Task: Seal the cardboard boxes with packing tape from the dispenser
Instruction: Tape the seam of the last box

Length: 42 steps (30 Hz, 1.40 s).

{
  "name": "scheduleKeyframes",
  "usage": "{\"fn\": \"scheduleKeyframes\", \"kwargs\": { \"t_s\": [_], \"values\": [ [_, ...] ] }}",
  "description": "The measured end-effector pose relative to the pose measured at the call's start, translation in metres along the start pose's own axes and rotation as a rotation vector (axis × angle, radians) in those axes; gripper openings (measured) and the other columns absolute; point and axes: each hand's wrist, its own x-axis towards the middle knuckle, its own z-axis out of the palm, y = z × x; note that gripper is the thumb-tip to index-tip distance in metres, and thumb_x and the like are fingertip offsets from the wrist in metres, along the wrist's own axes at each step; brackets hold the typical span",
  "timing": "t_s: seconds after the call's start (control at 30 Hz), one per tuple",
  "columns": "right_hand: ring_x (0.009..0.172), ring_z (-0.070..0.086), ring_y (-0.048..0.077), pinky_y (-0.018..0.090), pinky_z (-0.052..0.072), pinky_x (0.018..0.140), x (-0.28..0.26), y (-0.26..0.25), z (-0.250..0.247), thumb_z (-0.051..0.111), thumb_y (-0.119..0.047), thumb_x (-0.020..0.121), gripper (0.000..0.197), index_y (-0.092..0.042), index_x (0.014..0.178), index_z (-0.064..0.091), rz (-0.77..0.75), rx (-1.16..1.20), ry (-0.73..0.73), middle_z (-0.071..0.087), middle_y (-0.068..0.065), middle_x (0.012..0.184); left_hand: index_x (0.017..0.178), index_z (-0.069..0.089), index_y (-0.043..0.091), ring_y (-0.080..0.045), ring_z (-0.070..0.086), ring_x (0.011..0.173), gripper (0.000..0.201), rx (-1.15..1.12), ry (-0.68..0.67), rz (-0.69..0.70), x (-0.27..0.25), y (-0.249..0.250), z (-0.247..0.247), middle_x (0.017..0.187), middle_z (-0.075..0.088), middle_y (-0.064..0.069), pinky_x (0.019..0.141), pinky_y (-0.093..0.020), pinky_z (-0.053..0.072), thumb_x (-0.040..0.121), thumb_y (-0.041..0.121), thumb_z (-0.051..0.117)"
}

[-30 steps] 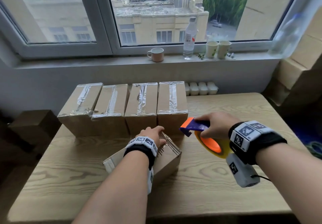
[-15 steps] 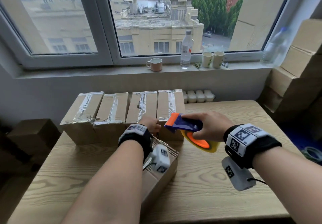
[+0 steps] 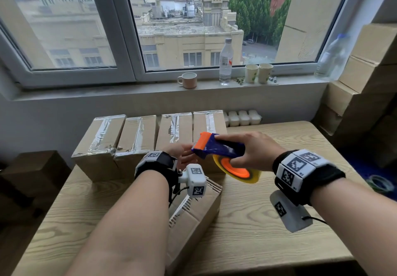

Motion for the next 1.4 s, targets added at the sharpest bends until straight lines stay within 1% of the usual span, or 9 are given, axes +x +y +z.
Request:
{"fn": "scheduleKeyframes", "kwargs": {
  "t_s": [0.1,0.27,0.57,0.7,0.8,0.9,1.0,1.2,1.4],
  "values": [
    [0.097,0.056,0.014,0.027,0.044,0.078,0.0,-0.005,0.006,0.069,-0.043,0.074,0.067,-0.055,0.135,0.044,-0.016,-0.028,0.002,0.065,-0.01,0.115,0.093,0.063,0.009,-0.015,0.067,0.052,0.006,0.066,-0.016,0.034,0.0,-0.002,-0.005,0.069,0.071,-0.01,0.05,-0.024,0.056,0.092,0.014,0.06],
    [0.096,0.054,0.013,0.026,0.039,0.073,-0.001,-0.009,0.014,0.068,-0.045,0.074,0.068,-0.055,0.136,0.042,-0.016,-0.056,-0.006,0.064,-0.011,0.115,0.101,0.064,0.008,-0.02,0.065,0.082,0.011,0.116,0.027,0.087,0.008,-0.009,-0.009,0.089,0.068,-0.013,0.072,-0.028,0.052,0.094,0.014,0.057],
    [0.085,0.047,0.008,0.024,0.037,0.07,-0.01,-0.015,0.022,0.067,-0.041,0.074,0.07,-0.054,0.137,0.04,0.021,-0.042,-0.061,0.063,-0.012,0.115,0.086,0.067,0.009,-0.011,0.064,0.061,0.007,0.154,0.045,0.097,0.016,-0.019,-0.012,0.059,0.068,-0.004,0.048,-0.02,0.054,0.087,0.016,0.068],
    [0.084,0.046,0.008,0.025,0.038,0.069,-0.013,-0.019,0.024,0.068,-0.042,0.073,0.072,-0.056,0.137,0.039,0.032,-0.061,-0.131,0.06,-0.013,0.104,0.077,0.057,0.009,-0.011,0.057,0.051,0.018,0.252,0.098,0.132,0.02,-0.014,-0.012,0.066,0.059,-0.006,0.049,-0.021,0.048,0.092,0.017,0.063],
    [0.084,0.048,0.008,0.025,0.042,0.07,-0.022,-0.012,0.016,0.068,-0.041,0.072,0.07,-0.058,0.135,0.041,0.051,-0.112,-0.193,0.059,-0.016,0.098,0.072,0.051,0.009,-0.012,0.047,0.058,0.023,0.304,0.22,0.143,0.025,-0.012,-0.028,0.067,0.049,-0.005,0.051,-0.019,0.043,0.093,0.013,0.061],
    [0.086,0.05,0.009,0.026,0.044,0.072,-0.029,-0.008,0.012,0.069,-0.042,0.071,0.069,-0.056,0.134,0.043,0.075,-0.168,-0.262,0.062,-0.017,0.105,0.082,0.065,0.002,-0.019,0.058,0.072,0.011,0.383,0.303,0.195,0.034,-0.018,-0.034,0.073,0.061,-0.008,0.069,-0.028,0.053,0.085,0.011,0.07],
    [0.088,0.05,0.01,0.027,0.045,0.073,-0.029,-0.011,0.015,0.069,-0.044,0.07,0.068,-0.05,0.135,0.047,0.082,-0.222,-0.327,0.062,-0.016,0.111,0.083,0.072,0.003,-0.021,0.061,0.072,0.01,0.503,0.307,0.244,0.042,-0.03,-0.026,0.071,0.065,-0.008,0.083,-0.034,0.053,0.083,0.014,0.073],
    [0.097,0.058,0.014,0.029,0.048,0.076,-0.024,-0.019,0.022,0.068,-0.048,0.071,0.062,-0.044,0.131,0.053,0.069,-0.268,-0.312,0.065,-0.014,0.112,0.089,0.075,0.015,-0.019,0.061,0.083,0.012,0.736,0.374,0.303,0.045,-0.029,-0.024,0.082,0.066,-0.003,0.081,-0.026,0.047,0.087,0.024,0.069],
    [0.096,0.056,0.014,0.029,0.044,0.071,-0.014,-0.024,0.029,0.068,-0.049,0.072,0.059,-0.043,0.129,0.054,0.06,-0.305,-0.333,0.065,-0.013,0.11,0.089,0.076,0.017,-0.022,0.065,0.094,0.014,0.795,0.439,0.306,0.049,-0.035,-0.028,0.098,0.072,-0.006,0.086,-0.029,0.049,0.084,0.029,0.072]
  ]
}}
